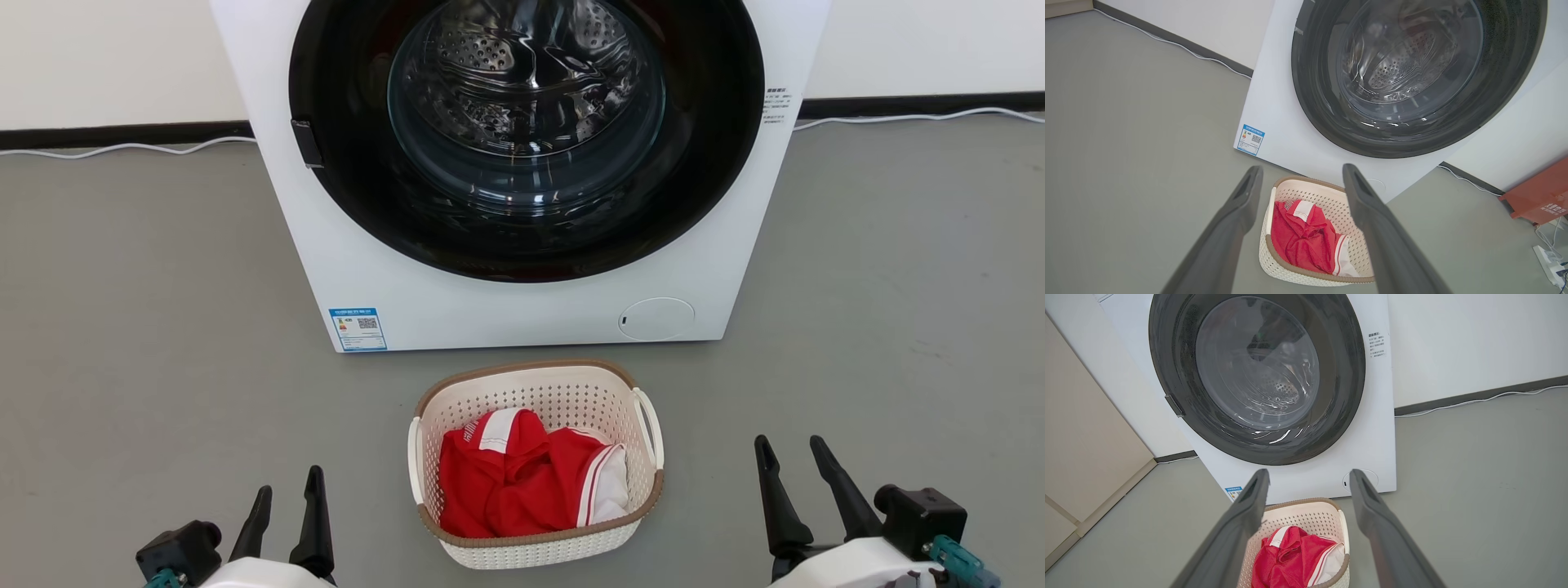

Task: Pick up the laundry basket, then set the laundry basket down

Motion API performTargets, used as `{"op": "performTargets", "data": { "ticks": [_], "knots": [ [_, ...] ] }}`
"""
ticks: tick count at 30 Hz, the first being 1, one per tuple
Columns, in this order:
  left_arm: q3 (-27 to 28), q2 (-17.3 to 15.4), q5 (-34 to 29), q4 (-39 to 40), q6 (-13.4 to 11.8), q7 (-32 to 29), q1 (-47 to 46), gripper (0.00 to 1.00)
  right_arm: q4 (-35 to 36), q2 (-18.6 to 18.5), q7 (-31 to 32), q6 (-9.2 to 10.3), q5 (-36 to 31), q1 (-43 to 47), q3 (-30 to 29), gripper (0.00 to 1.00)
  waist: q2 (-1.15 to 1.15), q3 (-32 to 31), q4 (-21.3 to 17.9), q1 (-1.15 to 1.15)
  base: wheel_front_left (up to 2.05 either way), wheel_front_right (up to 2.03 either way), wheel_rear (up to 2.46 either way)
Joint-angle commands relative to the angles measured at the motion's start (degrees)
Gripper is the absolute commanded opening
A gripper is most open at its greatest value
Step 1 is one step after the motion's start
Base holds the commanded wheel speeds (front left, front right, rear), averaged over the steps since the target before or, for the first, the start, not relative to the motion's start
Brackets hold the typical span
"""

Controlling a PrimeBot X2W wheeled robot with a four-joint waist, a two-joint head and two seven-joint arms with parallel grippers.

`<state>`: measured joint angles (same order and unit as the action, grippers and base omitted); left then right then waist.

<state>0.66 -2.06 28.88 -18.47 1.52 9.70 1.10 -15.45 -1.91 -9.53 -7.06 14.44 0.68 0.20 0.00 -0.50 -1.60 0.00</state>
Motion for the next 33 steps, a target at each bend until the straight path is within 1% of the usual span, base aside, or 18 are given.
{"op": "performTargets", "data": {
  "ticks": [1, 7, 27, 33],
  "knots": [
    [1.0, -0.6, -2.3, 1.6, -0.4, 1.0, -1.4, 1.0, 1.8, -0.7, -1.1, -0.33, -2.5, -3.4, 1.2, 1.0, 0.0, 0.0, -0.1, 0.0, 0.0, 0.0, 0.0],
    [0.7, -0.6, -5.3, 1.0, -0.6, 1.8, -1.5, 1.0, 0.4, -0.8, -2.0, -0.35, -5.3, -3.1, 0.6, 1.0, 0.0, 0.0, -0.3, 0.0, 0.0, 0.0, 0.0],
    [0.3, -0.8, -18.2, -0.1, -1.6, 5.2, -1.6, 1.0, -3.1, -1.0, -5.3, -0.43, -19.8, -4.6, 1.0, 1.0, 0.0, 0.2, -1.1, 0.0, 0.0, 0.0, 0.0],
    [0.1, -0.8, -18.4, -0.4, -1.6, 5.3, -1.8, 1.0, -3.6, -1.0, -5.5, -0.43, -20.1, -4.8, 0.8, 1.0, 0.0, 0.4, -1.1, 0.0, 0.0, 0.0, 0.0]
  ]
}}
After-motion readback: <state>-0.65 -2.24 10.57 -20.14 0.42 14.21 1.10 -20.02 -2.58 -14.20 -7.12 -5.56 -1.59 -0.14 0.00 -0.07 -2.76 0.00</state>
